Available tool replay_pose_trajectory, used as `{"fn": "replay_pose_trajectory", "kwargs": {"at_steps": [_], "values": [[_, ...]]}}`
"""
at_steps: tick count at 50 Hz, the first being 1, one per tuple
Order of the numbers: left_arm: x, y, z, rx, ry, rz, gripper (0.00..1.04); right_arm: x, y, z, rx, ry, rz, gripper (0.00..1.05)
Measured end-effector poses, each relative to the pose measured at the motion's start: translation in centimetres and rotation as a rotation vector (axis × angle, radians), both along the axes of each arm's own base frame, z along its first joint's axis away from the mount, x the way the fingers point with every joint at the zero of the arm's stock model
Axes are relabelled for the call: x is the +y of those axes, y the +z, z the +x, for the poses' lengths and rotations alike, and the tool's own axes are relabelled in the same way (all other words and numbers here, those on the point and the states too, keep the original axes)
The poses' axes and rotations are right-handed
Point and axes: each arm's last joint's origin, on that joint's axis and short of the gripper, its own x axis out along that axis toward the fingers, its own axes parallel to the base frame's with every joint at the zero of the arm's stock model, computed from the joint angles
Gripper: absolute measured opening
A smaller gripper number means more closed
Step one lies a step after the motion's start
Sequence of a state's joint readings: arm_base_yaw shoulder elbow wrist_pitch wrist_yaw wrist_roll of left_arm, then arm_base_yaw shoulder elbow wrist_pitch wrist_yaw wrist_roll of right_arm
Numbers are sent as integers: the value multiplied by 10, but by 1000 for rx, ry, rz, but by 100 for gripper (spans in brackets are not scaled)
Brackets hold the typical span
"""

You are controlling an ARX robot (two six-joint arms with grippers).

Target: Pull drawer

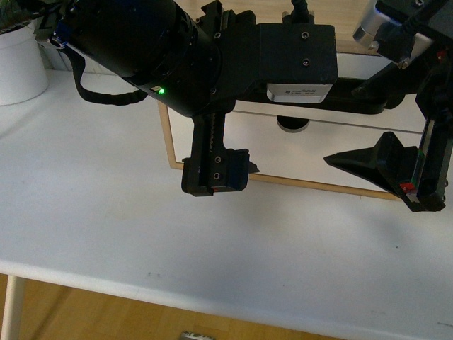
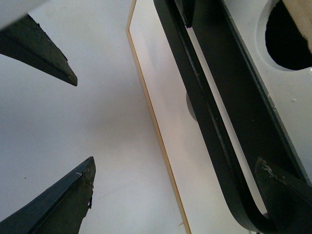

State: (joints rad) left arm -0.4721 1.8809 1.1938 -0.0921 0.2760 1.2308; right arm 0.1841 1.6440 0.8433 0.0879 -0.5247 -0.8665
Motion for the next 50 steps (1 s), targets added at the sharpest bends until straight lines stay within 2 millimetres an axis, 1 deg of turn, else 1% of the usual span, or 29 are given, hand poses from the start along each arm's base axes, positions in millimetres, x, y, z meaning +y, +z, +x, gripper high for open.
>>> {"fn": "replay_pose_trajectory", "kwargs": {"at_steps": [17,27,36,50], "values": [[4,1,1,18,3,-25,99,-1,-2,7,31,13,28,96],[5,2,0,32,3,-25,99,-4,-3,7,52,23,39,96],[8,4,-4,63,-7,-3,99,-6,-2,3,90,59,36,96],[8,9,-14,110,-35,37,99,-9,3,-8,135,141,8,96]]}}
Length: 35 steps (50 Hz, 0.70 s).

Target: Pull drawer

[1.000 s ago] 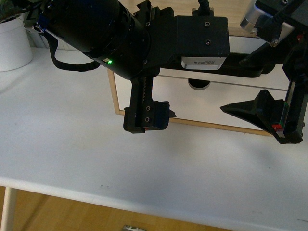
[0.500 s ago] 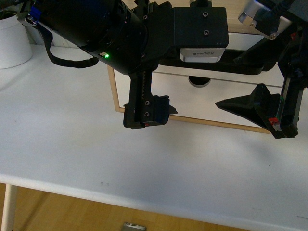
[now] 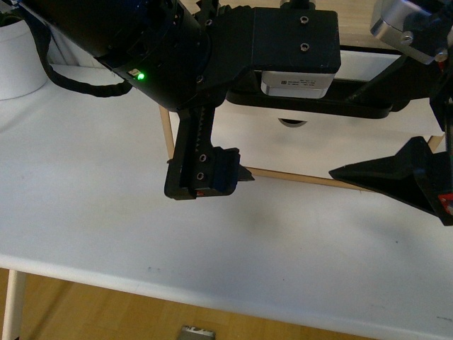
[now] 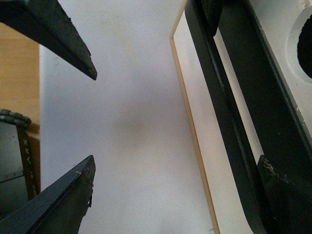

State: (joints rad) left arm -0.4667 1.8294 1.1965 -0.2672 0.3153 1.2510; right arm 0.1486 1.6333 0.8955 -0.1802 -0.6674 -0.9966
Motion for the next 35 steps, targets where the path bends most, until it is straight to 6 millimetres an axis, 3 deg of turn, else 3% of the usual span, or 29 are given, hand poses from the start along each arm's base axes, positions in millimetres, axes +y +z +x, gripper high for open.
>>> {"fn": "replay_pose_trajectory", "kwargs": {"at_steps": [35], "values": [[9,10,-46,99,-59,106,99,-3,7,-50,67,138,-51,96]]}}
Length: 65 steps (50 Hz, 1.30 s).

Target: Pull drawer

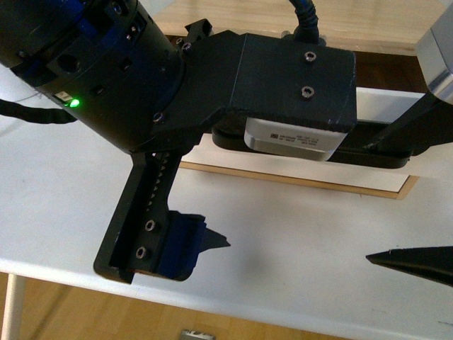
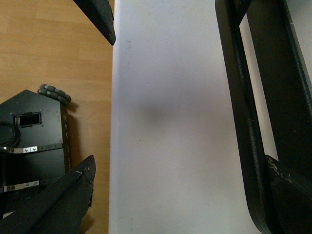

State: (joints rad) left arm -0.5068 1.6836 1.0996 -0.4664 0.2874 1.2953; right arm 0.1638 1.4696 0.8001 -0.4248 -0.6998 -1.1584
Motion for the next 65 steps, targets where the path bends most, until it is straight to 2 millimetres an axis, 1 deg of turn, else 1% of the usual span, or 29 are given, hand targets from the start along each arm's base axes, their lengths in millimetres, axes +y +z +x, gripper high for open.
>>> {"fn": "replay_pose_trajectory", "kwargs": {"at_steps": [5,9,16,18,22,26,27,31,33,37,39,42,44,47,48,53,56,57,60,65], "values": [[1,0,-2,-18,2,-9,99,0,0,-3,-13,-16,13,96],[2,4,-3,-61,27,-50,99,-1,3,-4,-30,-54,40,96],[8,28,-9,-138,80,-136,99,-6,21,-14,-56,-106,88,96],[11,40,-14,-174,91,-170,99,-8,28,-18,-77,-118,100,96],[15,57,-26,-238,111,-229,99,-12,44,-29,-135,-147,139,96],[20,69,-34,-305,147,-289,99,-16,58,-38,-204,-188,210,96],[22,72,-36,-332,163,-313,99,-16,60,-39,-219,-192,217,96],[31,82,-41,-477,310,-424,99,-23,72,-53,-316,-307,300,96],[41,84,-46,-553,417,-508,99,-26,75,-59,-377,-389,333,96],[56,81,-59,-602,582,-634,99,-33,74,-76,-425,-520,406,96],[64,78,-71,-601,665,-710,99,-36,71,-86,-418,-567,436,96],[74,68,-95,-592,772,-799,99,-40,67,-103,-400,-624,486,96],[77,62,-107,-585,813,-824,99,-44,64,-115,-388,-662,511,96],[83,52,-124,-573,871,-850,99,-47,61,-127,-387,-698,528,96],[84,50,-127,-572,882,-853,99,-48,60,-132,-388,-712,533,96],[99,34,-153,-592,1009,-905,99,-54,53,-153,-387,-771,574,96],[110,24,-167,-610,1103,-941,99,-57,54,-158,-403,-781,598,96],[117,20,-174,-623,1164,-971,99,-59,56,-159,-409,-783,622,96],[131,15,-185,-646,1264,-1054,99,-66,57,-160,-377,-806,693,96],[141,17,-191,-685,1337,-1161,99,-71,54,-160,-311,-876,752,96]]}}
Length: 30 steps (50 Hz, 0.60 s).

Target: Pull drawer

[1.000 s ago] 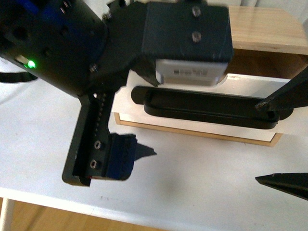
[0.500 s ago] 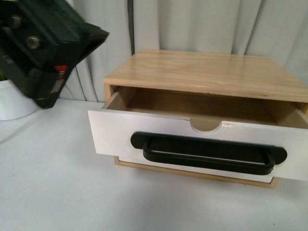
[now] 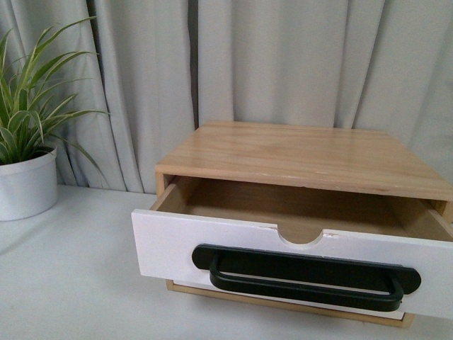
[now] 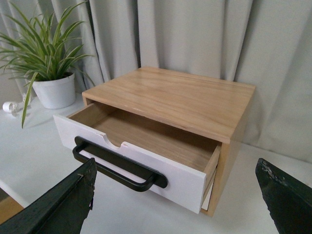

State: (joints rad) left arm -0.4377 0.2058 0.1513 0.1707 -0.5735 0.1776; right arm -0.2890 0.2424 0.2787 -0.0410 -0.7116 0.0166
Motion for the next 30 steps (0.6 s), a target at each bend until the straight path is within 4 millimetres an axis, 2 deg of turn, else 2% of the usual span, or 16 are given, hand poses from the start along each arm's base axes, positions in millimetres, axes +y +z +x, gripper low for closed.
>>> {"fn": "replay_pose_trajectory", "kwargs": {"at_steps": [5,6,9,11,14,30], "values": [[0,0,0,-9,-11,-27,99,0,0,0,15,4,32,96],[0,0,0,-9,-15,-32,99,1,-1,0,13,-38,29,94],[2,-5,0,66,-115,-53,86,8,-9,0,-1,-274,2,78],[6,-11,0,99,-146,-71,75,10,-14,0,-7,-346,-8,69],[9,-14,0,97,-158,-88,65,9,-20,0,-7,-409,-13,58],[23,-29,0,93,-182,-109,11,9,-42,0,-3,-424,-16,3]]}}
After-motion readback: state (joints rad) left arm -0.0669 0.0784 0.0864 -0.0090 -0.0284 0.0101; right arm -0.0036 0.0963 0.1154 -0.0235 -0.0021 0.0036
